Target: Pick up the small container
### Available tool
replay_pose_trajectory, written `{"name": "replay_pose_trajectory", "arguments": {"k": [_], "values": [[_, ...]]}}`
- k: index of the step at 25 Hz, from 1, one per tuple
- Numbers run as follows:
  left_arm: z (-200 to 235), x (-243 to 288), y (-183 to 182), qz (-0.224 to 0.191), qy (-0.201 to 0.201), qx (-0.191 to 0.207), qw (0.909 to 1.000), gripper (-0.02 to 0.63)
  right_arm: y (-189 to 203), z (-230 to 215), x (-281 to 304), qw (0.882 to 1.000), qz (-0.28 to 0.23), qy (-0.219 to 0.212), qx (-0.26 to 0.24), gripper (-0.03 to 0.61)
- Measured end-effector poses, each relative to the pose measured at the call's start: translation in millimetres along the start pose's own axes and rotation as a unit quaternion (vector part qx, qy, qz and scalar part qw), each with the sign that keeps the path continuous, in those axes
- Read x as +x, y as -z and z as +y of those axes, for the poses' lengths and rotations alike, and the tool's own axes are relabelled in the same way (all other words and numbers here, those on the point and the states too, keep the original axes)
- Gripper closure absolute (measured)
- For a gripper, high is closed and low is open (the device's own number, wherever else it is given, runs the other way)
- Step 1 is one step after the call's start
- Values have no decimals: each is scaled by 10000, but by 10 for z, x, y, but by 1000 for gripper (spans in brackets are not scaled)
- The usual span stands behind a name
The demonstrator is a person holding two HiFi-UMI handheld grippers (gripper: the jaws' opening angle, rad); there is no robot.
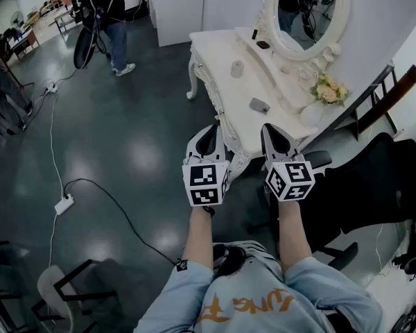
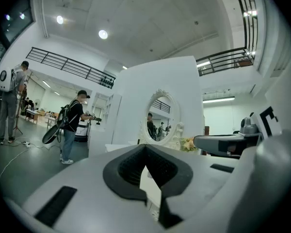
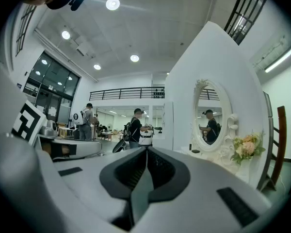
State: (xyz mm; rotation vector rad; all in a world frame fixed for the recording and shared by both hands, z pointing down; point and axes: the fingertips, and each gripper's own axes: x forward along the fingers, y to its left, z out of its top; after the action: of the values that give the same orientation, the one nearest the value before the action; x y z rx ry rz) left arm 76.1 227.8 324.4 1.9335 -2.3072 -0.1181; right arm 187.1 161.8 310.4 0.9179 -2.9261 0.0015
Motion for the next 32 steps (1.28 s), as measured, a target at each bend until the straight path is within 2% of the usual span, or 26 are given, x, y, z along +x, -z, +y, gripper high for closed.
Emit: {"name": "replay_pose_trajectory", "arguments": {"k": [5,10,16,22,32], "values": [[15,107,91,64,63,-64,9999,594,72,-21,48,10000,59,10,4,549],[28,242,206,153,136,-117,9997,594,212,-199,64,9994,150,255,205,549],[122,246,172,167,116,-102,9997,594,251,-205,158,9989,281,284,256,549],[334,194,104,134,-39,-93,9999,594,208,-91,332,9992,347,194,79,549],[518,319,-55,-18,-8,-121,9999,594,6,-77,582,9995,215,138,-181,549]]}}
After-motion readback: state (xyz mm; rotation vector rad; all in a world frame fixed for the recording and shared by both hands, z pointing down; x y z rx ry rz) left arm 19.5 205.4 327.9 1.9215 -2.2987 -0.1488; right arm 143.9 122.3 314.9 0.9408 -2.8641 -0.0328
